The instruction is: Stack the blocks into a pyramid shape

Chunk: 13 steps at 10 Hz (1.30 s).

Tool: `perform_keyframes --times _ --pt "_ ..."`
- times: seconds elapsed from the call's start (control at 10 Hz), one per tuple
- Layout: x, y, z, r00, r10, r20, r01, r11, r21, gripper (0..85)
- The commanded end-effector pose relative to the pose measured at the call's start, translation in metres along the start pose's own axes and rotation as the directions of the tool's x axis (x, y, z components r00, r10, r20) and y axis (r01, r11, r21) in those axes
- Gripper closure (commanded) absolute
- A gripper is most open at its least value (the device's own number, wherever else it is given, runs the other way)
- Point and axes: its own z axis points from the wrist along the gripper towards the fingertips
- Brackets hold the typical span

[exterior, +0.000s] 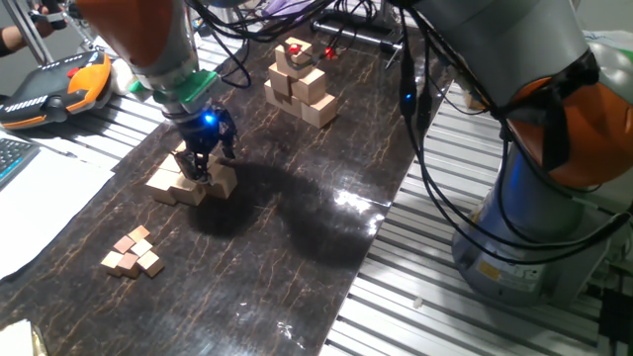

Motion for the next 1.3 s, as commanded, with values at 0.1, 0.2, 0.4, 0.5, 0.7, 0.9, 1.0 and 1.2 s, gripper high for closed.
perform_keyframes --times 0.1,0.2,0.4,0.5,0.7,0.9,1.0,1.2 --pt "-0.002 0.002 0.009 1.000 -0.002 0.016 0.002 1.000 -0.010 10.0" --pt "-0.002 0.002 0.010 1.000 -0.001 0.016 0.001 1.000 -0.012 10.3" --pt "-0.001 0.001 0.011 1.000 -0.003 0.019 0.003 1.000 -0.004 24.7" --pt "0.000 0.000 0.013 1.000 -0.003 0.026 0.003 1.000 -0.001 36.3" --pt "0.001 -0.002 0.013 0.999 -0.005 0.034 0.005 1.000 0.000 60.0" --pt "0.005 -0.008 0.006 0.998 0.041 0.039 -0.042 0.999 0.023 63.7" --pt "0.011 -0.018 0.002 0.997 0.072 0.041 -0.073 0.997 0.020 65.0" --pt "0.018 -0.041 -0.002 0.996 0.078 0.049 -0.079 0.997 0.008 68.0"
